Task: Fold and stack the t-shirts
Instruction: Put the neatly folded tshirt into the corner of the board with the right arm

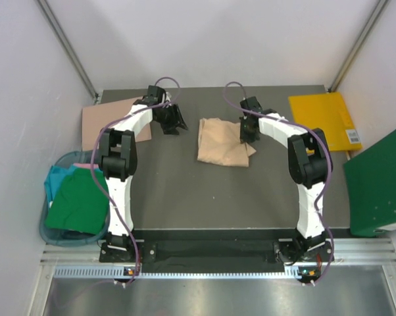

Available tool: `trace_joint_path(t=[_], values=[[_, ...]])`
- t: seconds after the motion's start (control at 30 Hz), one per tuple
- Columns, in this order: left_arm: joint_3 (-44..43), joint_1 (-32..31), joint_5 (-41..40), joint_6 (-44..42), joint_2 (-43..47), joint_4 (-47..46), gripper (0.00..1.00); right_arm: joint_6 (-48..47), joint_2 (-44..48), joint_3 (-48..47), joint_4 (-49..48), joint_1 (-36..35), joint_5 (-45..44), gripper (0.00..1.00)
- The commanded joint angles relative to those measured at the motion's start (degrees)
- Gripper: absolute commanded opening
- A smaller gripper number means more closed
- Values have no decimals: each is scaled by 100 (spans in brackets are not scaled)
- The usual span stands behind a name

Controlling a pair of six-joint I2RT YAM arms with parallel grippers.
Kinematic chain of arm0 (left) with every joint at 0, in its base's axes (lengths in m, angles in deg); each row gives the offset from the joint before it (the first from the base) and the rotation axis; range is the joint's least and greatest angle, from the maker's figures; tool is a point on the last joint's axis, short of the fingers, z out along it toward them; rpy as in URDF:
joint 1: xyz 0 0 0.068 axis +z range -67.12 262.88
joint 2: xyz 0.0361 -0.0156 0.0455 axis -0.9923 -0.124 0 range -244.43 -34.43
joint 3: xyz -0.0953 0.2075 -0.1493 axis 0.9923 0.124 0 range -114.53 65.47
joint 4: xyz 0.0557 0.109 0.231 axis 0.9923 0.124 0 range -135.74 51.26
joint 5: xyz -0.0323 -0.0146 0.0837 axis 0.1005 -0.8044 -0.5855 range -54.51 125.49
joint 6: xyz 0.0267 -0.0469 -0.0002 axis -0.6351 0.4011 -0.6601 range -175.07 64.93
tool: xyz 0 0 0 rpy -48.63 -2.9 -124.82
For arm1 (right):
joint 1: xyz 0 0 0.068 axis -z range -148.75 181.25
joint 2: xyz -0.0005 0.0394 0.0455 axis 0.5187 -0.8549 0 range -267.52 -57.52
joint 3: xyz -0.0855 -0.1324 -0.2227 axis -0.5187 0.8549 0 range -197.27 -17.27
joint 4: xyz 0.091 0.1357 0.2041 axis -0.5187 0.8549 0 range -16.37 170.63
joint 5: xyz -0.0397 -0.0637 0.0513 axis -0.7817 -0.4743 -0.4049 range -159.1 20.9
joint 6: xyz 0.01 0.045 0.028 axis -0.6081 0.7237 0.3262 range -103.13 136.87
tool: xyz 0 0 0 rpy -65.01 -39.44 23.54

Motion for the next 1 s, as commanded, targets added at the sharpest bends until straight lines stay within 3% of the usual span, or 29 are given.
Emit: trace_joint_path(t=[0.0, 0.23, 0.37, 0.5, 0.6, 0.63, 0.67, 0.8, 0.97], values=[[-169, 55, -76, -298, 326, 224, 56, -273, 579, 860, 2241, -142, -258, 0], [-230, 46, 82, -307, 212, 206, 56, 210, 1642, 1336, 3367, -168, -917, 0], [-345, 55, 152, -280, 133, 197, 56, 465, 1951, 1284, 4463, -142, -2056, 0], [-398, 55, 275, -236, 36, 180, 56, 685, 2074, 1284, 4765, 50, -2500, 9], [-389, 46, 346, -245, 54, 162, 55, 711, 2074, 1240, 4879, 122, -2587, 53], [-363, 46, 346, -262, 71, 171, 55, 755, 2127, 1135, 4914, 122, -2718, 95], [-345, 46, 355, -271, 106, 171, 55, 790, 2171, 1073, 4958, 122, -2728, 100], [-249, 55, 416, -280, 168, 136, 55, 572, 2381, 512, 5012, 61, -2808, 100], [-187, 55, 434, -254, 159, 110, 55, 88, 2558, 123, 4195, -395, -1579, 100]])
